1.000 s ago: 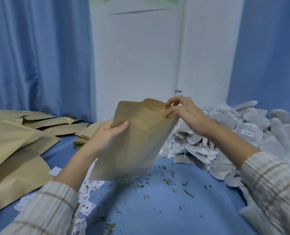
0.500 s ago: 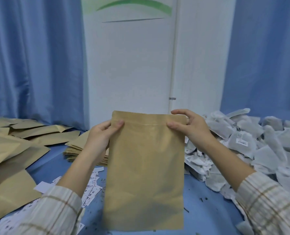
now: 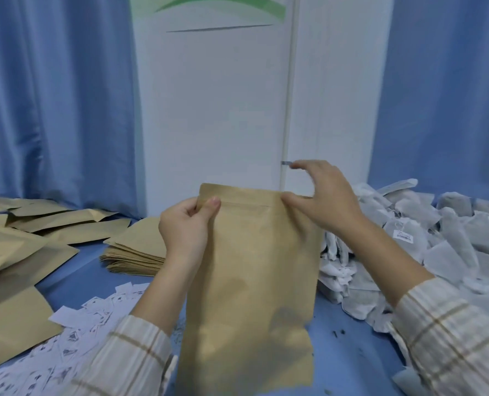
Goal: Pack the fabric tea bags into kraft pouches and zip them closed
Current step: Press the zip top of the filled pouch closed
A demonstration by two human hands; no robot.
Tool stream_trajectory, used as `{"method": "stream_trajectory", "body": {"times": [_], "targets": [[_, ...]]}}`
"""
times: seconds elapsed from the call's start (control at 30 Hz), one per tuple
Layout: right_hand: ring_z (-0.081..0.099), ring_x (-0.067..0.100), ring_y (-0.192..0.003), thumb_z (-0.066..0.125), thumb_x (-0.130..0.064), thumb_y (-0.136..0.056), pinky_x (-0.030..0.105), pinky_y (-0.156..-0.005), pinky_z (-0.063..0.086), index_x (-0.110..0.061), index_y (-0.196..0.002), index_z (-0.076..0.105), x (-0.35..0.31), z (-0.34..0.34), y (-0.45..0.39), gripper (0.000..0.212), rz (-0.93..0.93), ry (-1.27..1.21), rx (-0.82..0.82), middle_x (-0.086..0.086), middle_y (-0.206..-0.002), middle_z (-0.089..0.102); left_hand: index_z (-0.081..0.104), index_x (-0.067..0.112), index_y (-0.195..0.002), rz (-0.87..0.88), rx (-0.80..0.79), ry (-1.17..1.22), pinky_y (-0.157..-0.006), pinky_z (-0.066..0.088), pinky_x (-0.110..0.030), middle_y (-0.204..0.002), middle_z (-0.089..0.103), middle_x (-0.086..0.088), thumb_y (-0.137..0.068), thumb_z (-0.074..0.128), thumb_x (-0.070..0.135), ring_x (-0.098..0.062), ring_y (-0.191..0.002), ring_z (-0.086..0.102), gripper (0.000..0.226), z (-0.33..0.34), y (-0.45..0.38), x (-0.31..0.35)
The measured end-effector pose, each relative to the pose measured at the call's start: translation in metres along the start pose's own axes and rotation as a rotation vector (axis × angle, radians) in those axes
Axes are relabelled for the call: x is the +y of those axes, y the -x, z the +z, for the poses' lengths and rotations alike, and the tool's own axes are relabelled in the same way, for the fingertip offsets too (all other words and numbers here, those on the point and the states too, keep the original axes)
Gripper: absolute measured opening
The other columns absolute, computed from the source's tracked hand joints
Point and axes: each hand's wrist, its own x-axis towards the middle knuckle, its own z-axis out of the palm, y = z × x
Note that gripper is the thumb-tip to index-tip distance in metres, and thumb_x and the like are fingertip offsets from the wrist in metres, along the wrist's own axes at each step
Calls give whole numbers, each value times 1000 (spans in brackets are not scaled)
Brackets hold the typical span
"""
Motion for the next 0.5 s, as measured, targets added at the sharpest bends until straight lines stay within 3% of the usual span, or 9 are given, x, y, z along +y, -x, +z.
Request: {"method": "stream_trajectory", "body": {"times": [0.03, 0.1, 0.17, 0.23, 0.3, 0.37, 0.43, 0.5], "targets": [[54, 17, -109, 59, -35, -86, 27, -98, 29, -23, -115, 61, -12, 4, -3, 32, -126, 99, 72, -5, -115, 63, 59, -10, -69, 40, -12, -26, -64, 29, -29, -64, 45, -7, -80, 73, 23, -14, -65, 37, 38, 5, 5, 3], [60, 24, -92, 47, -36, -92, 30, -85, 33, -17, -95, 70, -41, 17, -7, 30, -254, 163, 144, 1, -94, 70, 55, -10, -67, 97, -40, -49, -58, 23, -29, -60, 38, -6, -80, 73, 26, -12, -61, 30, 42, 14, 15, 11], [62, 28, -72, 39, -38, -96, 30, -62, 33, -17, -81, 71, -60, 33, -8, 41, -258, 321, 158, 5, -74, 67, 53, -10, -66, 111, -54, -18, -56, 20, -30, -60, 36, -6, -81, 72, 26, -13, -60, 27, 44, 19, 23, 19], [54, 22, -43, 38, -36, -94, 23, -43, 27, -20, -66, 71, -67, 43, -9, 46, -229, 591, 273, 0, -48, 56, 55, -10, -67, 91, -53, 31, -57, 22, -30, -60, 40, -7, -82, 71, 27, -14, -61, 31, 42, 19, 28, 24], [41, 19, -28, 47, -32, -86, 17, -35, 21, -20, -51, 67, -70, 43, -11, 42, -222, 647, 439, -3, -32, 43, 56, -10, -68, 80, -52, 20, -60, 23, -30, -61, 41, -9, -84, 69, 28, -17, -62, 31, 43, 19, 32, 28], [37, 20, -25, 54, -29, -82, 15, -35, 21, -17, -44, 62, -71, 46, -14, 41, -266, 608, 511, -2, -29, 39, 54, -9, -66, 69, -40, -17, -61, 21, -30, -60, 37, -9, -85, 67, 28, -18, -62, 29, 44, 18, 33, 30], [37, 22, -27, 61, -32, -82, 16, -38, 24, -15, -35, 43, -68, 45, -14, 52, -276, 424, 397, 1, -29, 38, 52, -7, -64, 58, -32, -45, -59, 20, -30, -57, 34, -5, -85, 67, 29, -16, -61, 27, 45, 15, 34, 29], [47, 25, -42, 53, -45, -90, 24, -47, 31, -14, -40, 32, -58, 43, -18, 62, -209, 284, 252, 5, -37, 44, 49, -6, -62, 66, -14, -46, -55, 20, -28, -55, 31, 1, -84, 69, 29, -14, -58, 25, 46, 10, 33, 29]]}}
